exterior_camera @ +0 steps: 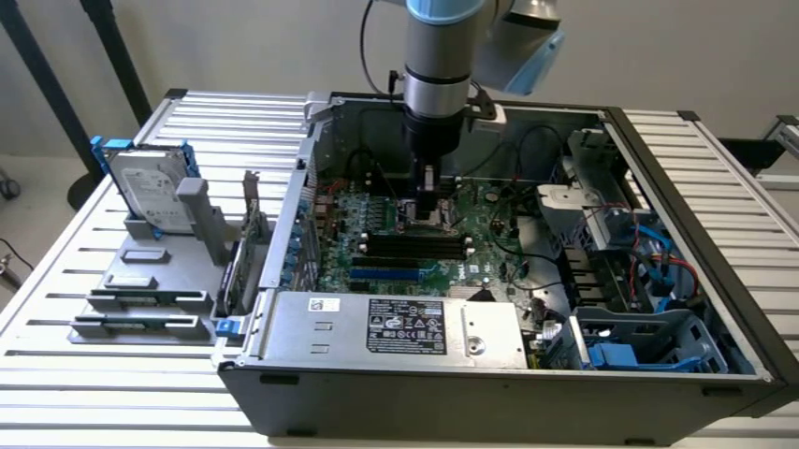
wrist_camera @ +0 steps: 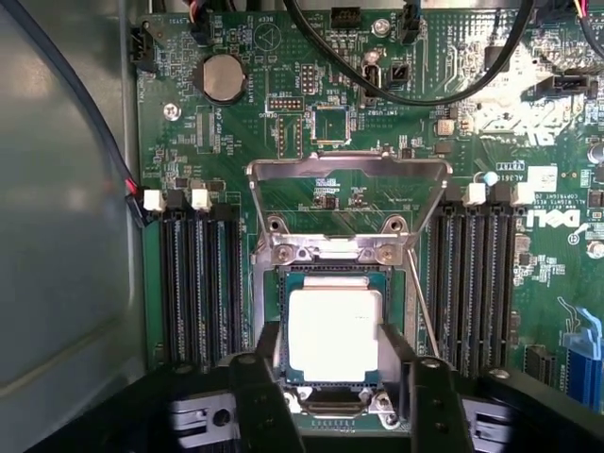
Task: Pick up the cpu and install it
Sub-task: 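Place the cpu into insertion slot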
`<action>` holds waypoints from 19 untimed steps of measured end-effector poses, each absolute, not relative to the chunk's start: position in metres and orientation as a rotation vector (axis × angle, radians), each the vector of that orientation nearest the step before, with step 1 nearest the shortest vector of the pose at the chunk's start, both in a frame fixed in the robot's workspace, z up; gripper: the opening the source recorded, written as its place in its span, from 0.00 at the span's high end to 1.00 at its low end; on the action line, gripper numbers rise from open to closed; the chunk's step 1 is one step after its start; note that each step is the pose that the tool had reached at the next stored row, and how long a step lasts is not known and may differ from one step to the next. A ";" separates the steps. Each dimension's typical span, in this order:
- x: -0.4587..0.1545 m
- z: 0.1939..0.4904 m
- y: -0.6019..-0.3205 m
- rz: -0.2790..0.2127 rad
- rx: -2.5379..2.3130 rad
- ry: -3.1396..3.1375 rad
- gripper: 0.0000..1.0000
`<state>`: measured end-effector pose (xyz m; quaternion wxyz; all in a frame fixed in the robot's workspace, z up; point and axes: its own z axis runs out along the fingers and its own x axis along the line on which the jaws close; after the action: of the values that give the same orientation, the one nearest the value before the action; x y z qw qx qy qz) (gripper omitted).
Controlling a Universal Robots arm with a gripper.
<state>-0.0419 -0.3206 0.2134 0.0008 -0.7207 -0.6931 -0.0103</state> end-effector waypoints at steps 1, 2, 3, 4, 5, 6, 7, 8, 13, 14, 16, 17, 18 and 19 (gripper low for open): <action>-0.043 0.214 -0.321 -0.031 -2.263 -2.176 0.53; -0.044 0.215 -0.321 -0.031 -2.262 -2.175 0.58; -0.046 0.215 -0.322 -0.029 -2.262 -2.175 0.64; -0.048 0.216 -0.322 -0.028 -2.261 -2.175 0.70; -0.050 0.216 -0.323 -0.027 -2.261 -2.174 0.70; -0.053 0.216 -0.324 -0.026 -2.260 -2.173 0.76; -0.056 0.216 -0.324 -0.025 -2.259 -2.172 0.76; -0.059 0.216 -0.325 -0.024 -2.259 -2.172 0.82; -0.074 0.217 -0.327 -0.015 -2.254 -2.168 0.89; -0.076 0.218 -0.327 -0.012 -2.253 -2.166 0.89; -0.078 0.218 -0.327 -0.010 -2.252 -2.165 0.89; -0.078 0.218 -0.327 -0.010 -2.252 -2.165 0.89; -0.078 0.218 -0.327 -0.010 -2.252 -2.165 0.89; -0.078 0.218 -0.327 -0.010 -2.252 -2.165 0.89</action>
<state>-0.0780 -0.3271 0.2178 0.0090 -0.7208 -0.6931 -0.0033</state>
